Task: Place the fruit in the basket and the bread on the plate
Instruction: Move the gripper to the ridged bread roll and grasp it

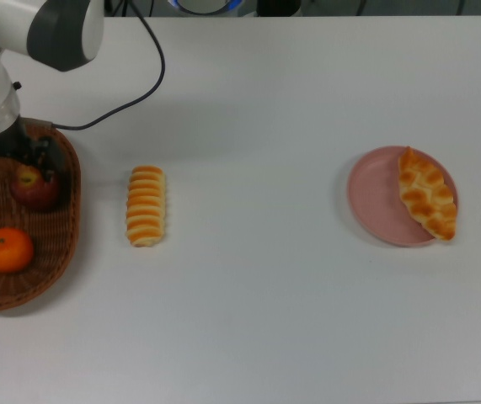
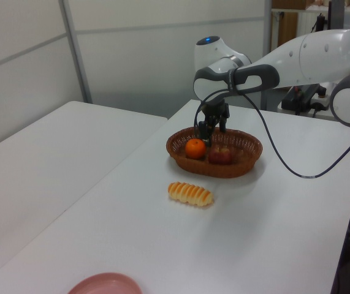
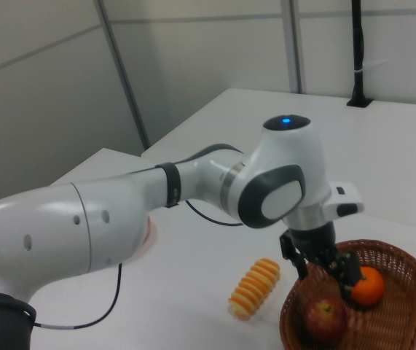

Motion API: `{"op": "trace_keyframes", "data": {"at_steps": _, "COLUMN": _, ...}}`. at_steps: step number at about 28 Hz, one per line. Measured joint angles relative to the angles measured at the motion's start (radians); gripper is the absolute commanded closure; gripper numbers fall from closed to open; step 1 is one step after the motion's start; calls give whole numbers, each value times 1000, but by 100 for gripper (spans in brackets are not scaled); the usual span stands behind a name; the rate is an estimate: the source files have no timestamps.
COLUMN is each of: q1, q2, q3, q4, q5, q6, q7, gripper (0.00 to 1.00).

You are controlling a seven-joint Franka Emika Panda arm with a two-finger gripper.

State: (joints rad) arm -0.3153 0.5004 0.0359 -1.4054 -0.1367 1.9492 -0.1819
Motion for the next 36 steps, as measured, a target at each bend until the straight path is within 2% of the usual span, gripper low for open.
{"op": "trace_keyframes", "data": {"at_steps": 3, "q1": 25, "q2": -7, "q3": 9, "q4": 0, "q5": 3, "q6": -34, "q7": -5, "gripper": 0}}
{"op": "trace_keyframes", "data": {"at_steps": 12, "q1": 216, "q2": 2, "q3": 17, "q4": -20, "q5": 4, "q6": -67, "q7": 1, "gripper": 0}}
{"op": "trace_keyframes", "data": {"at_steps": 17, "q1": 269, "q2": 31, "q3": 16, "q4": -36, "q5": 1, "q6": -67, "q7": 0, "gripper": 0}}
{"op": "trace_keyframes", "data": {"at_steps": 19, "q1": 278, "q2": 46, "q3": 16, "q4": -44, "q5": -10, "q6": -65, "q7": -1, "gripper": 0}}
{"op": "trace_keyframes", "data": {"at_steps": 23, "q1": 290, "q2": 86, "q3": 16, "q4": -56, "q5": -65, "q6": -29, "q7": -1, "gripper": 0}}
{"op": "trace_keyframes", "data": {"at_steps": 24, "q1": 291, "q2": 95, "q3": 15, "q4": -59, "q5": -77, "q6": -10, "q7": -1, "gripper": 3}}
{"op": "trace_keyframes", "data": {"at_steps": 25, "q1": 291, "q2": 108, "q3": 15, "q4": -65, "q5": -90, "q6": 20, "q7": -1, "gripper": 15}}
{"op": "trace_keyframes", "data": {"at_steps": 26, "q1": 291, "q2": 115, "q3": 13, "q4": -68, "q5": -97, "q6": 36, "q7": -1, "gripper": 34}}
{"op": "trace_keyframes", "data": {"at_steps": 28, "q1": 291, "q2": 125, "q3": 8, "q4": -73, "q5": -109, "q6": 65, "q7": -1, "gripper": 82}}
{"op": "trace_keyframes", "data": {"at_steps": 29, "q1": 291, "q2": 127, "q3": 5, "q4": -74, "q5": -112, "q6": 73, "q7": 0, "gripper": 100}}
{"op": "trace_keyframes", "data": {"at_steps": 36, "q1": 288, "q2": 122, "q3": -5, "q4": -70, "q5": -113, "q6": 80, "q7": 40, "gripper": 100}}
